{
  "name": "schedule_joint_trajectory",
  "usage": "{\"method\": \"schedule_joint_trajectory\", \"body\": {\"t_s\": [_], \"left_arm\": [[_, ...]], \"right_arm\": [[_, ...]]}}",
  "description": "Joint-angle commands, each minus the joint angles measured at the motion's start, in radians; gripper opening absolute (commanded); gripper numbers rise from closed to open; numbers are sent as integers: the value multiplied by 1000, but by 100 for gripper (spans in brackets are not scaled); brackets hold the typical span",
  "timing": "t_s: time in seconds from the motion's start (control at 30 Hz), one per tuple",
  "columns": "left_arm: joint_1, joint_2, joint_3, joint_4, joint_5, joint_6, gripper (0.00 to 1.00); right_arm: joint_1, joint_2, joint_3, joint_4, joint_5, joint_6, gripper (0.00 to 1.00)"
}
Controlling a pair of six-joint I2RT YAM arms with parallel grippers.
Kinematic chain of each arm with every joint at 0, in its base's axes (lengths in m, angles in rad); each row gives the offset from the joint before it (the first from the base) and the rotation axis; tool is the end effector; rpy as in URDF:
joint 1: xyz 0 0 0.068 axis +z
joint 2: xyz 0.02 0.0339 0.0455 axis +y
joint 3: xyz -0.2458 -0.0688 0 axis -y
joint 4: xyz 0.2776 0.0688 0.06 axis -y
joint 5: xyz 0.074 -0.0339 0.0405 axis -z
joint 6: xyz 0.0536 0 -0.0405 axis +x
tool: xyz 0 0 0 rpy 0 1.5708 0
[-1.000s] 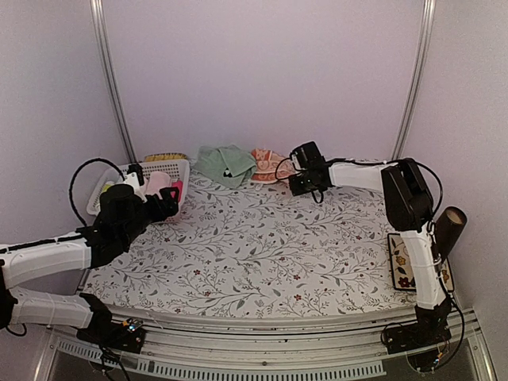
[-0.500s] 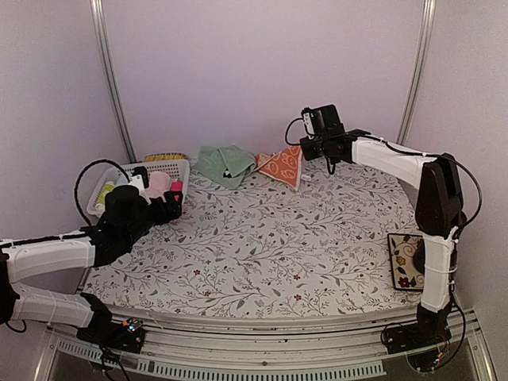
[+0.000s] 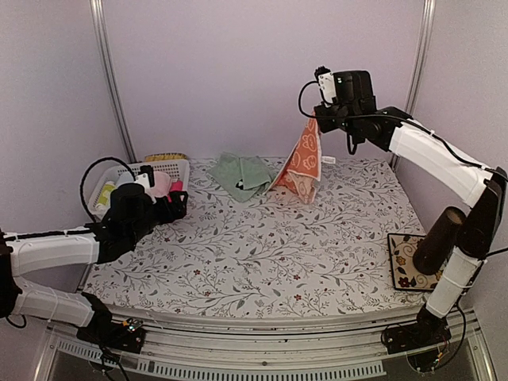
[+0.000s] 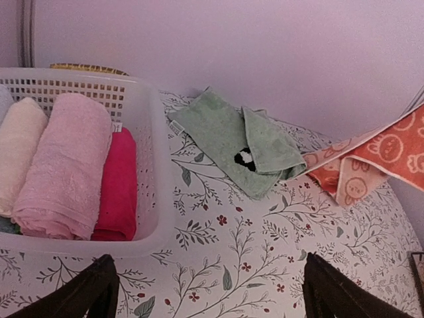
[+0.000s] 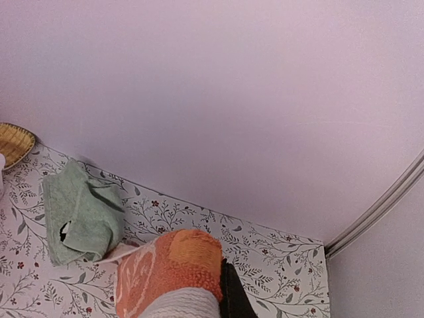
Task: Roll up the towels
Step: Pick up the towel from the towel pile, then flatten out the towel at the center of the board.
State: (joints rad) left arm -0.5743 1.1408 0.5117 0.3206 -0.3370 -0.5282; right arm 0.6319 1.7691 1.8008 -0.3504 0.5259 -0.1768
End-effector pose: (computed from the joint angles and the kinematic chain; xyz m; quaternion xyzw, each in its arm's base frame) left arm 0.2581 -0.1459 0.1843 -0.0806 0.7980 -0.1893 0.5665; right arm 0.3857 0.2490 0.3855 -0.1678 0.7793 -0.0776 0.5987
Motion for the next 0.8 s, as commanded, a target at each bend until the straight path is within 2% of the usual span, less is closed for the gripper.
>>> {"method": "schedule_joint_trajectory", "body": {"t_s": [0.0,0.17,0.33,0.43,0.57,0.77], "left_arm": [[-26,42,39,7,-10,26,97],[-69,141,95,15,-45,90,97],[-182,289,214,39,-16,269,97],[-209,365,256,133,112,400,97],[-210,455,264,334,372,515,97],[-204,674,425,385,488,658,96]], "right_arm": [[25,-91,-12,-22,18,-22,2],[25,-126,7,-26,-25,-18,2],[29,-196,-15,-72,-139,-19,2],[36,-278,-95,-71,-207,-22,2],[38,-402,-205,-51,-264,0,2],[40,-533,-366,-79,-288,44,2]]}}
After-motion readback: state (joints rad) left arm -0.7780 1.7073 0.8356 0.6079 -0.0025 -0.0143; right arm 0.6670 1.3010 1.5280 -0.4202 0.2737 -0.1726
